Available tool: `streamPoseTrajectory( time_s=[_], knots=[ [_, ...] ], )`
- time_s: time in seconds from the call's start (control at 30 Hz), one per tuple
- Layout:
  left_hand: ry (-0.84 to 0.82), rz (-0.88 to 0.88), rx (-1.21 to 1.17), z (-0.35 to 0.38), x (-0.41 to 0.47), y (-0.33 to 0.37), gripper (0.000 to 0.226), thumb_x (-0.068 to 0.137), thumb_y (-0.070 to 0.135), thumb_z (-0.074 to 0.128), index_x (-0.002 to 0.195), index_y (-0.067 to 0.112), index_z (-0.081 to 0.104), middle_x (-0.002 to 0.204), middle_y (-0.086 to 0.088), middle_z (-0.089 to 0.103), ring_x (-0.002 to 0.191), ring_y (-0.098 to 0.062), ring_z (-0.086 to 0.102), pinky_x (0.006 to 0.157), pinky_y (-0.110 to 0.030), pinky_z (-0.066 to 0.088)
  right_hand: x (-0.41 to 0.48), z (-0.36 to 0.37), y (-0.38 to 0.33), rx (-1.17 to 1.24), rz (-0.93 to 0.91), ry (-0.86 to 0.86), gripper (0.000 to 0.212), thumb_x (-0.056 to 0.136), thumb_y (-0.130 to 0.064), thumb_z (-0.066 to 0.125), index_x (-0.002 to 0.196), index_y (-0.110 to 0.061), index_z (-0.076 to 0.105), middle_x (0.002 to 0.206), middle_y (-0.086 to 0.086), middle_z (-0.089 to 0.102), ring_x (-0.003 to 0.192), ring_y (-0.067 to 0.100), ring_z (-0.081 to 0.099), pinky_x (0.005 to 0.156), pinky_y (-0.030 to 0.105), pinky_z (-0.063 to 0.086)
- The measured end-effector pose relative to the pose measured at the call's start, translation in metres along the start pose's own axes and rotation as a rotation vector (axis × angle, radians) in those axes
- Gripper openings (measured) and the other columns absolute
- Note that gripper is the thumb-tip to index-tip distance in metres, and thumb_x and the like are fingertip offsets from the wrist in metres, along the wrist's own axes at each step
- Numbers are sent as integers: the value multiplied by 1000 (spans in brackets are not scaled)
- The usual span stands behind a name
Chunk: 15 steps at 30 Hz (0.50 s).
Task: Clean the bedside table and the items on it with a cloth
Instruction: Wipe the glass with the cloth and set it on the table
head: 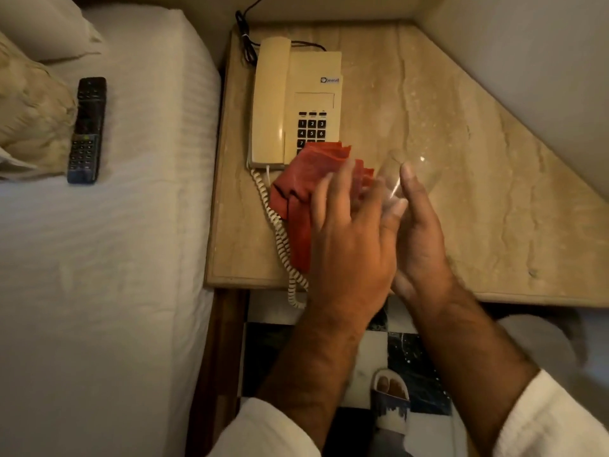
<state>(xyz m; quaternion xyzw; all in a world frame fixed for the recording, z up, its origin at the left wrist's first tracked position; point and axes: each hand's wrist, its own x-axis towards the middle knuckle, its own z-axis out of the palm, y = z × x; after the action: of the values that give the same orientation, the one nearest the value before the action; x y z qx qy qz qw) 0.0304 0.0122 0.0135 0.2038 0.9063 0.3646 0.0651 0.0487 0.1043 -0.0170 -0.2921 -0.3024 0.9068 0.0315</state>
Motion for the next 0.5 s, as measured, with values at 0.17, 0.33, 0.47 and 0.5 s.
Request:
streamPoseTrajectory(
  time_s=[0.17,0.33,0.47,0.5],
  knots=[
    [-78,-394,222,-2,27,-46,57,99,43,63,149,18,50,160,-9,39,147,-29,38,116,-45,42,-3,-37,-11,-140,-65,289,31,94,-44,71,111,-17,69,98,8,73,82,23,72,93,54,56],
    [-180,-596,298,5,48,-73,82,87,44,82,150,7,43,148,-17,54,134,-35,55,108,-44,49,-9,-52,-20,-147,-38,349,56,91,-42,74,136,-10,63,115,13,68,98,31,68,85,51,59],
    [-128,-691,158,8,51,-68,67,82,36,89,132,10,55,130,-12,68,115,-32,69,84,-36,51,-11,-53,-23,-66,-31,356,48,93,-45,63,125,-11,74,110,13,72,93,31,67,80,41,57],
    [-119,-699,96,7,50,-66,50,80,34,90,116,13,62,123,-9,71,107,-28,71,81,-32,51,-11,-51,-23,-55,-38,344,40,95,-46,60,111,-15,80,102,12,72,87,30,67,79,41,56]
  ],
)
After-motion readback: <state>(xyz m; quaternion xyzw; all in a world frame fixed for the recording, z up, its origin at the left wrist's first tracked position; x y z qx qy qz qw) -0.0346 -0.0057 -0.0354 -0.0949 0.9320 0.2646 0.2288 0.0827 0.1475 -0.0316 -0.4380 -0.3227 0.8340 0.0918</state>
